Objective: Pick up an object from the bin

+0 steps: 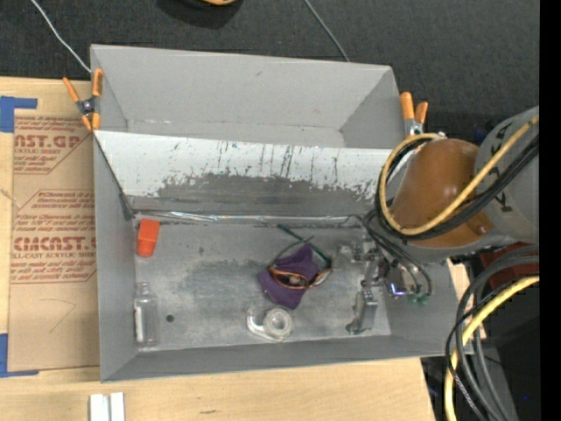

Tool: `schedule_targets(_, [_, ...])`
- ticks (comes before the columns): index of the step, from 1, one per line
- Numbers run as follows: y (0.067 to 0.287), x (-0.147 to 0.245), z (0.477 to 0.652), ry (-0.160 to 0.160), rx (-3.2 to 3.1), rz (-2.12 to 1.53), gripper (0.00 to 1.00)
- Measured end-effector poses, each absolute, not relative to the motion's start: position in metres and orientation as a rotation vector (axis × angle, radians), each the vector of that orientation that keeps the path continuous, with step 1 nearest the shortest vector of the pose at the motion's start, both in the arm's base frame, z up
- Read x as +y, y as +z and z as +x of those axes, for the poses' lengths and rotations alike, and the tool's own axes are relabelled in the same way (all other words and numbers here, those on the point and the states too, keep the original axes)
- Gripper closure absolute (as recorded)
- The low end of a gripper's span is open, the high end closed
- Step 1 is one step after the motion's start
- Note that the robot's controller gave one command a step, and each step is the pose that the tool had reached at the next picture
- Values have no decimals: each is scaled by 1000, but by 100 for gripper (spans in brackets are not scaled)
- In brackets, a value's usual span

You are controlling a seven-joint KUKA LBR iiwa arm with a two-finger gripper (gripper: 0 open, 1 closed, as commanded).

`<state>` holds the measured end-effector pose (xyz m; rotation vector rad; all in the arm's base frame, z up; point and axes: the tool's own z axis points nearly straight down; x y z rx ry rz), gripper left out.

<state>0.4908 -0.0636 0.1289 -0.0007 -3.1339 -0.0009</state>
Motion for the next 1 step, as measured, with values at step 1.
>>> schedule_targets(1, [133, -63, 493, 0, -3142, 1, 0])
